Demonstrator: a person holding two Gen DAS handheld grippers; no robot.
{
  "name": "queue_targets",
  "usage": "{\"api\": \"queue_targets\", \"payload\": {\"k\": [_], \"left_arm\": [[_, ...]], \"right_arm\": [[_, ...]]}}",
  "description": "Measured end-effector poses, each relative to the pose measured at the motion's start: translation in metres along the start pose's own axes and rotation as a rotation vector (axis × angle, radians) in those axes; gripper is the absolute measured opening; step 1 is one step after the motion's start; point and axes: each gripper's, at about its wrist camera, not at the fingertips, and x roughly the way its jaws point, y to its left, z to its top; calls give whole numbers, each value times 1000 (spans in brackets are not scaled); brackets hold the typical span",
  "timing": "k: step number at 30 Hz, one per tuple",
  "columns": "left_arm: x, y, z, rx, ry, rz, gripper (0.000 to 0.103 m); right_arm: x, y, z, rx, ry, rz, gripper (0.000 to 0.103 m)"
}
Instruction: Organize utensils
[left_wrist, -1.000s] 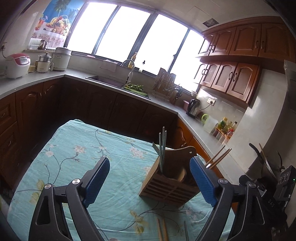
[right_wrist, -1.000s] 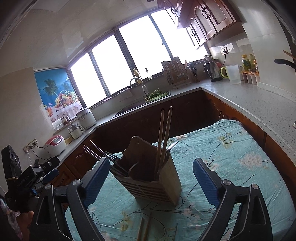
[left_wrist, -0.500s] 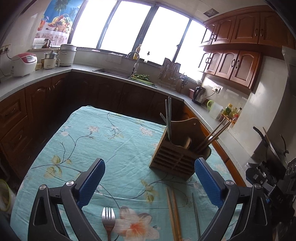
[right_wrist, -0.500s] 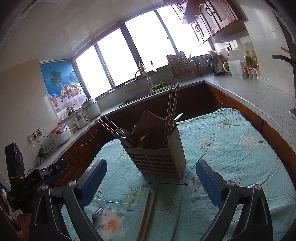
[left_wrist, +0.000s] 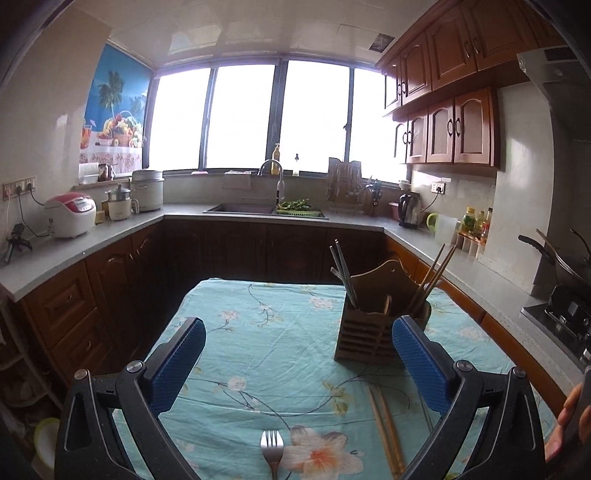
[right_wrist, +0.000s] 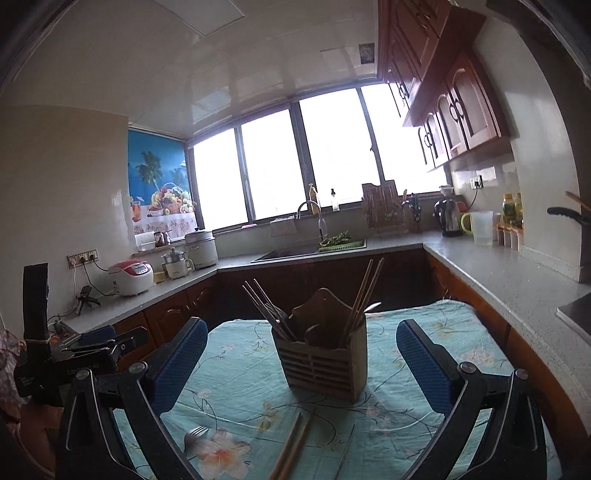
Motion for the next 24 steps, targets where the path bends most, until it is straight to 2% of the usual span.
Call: {"api": "queue_targets", "payload": {"k": [3,6,8,12,18,24], "left_arm": [[-18,-7,-12,18,-13,8,102],[-31,-8,-32,12,-8,-25,102],[-31,-8,-50,1,11,-27,102],[-31,-5,-71,-8,110,4,102],[-39,-5,-81,14,136,36,102],[-42,-10,-85,25,129,50,102]], "right_arm": [[-11,8,-3,-17,-15,-1,103],[-15,12,-17,-25,0,-17,103],[-17,12,-30,-23,24,-37,103],[-19,7,-54,16,68,-54,103],[-28,9,-81,2,113,-75,103],[-38,12,-96,-1,148,-68,103]]}}
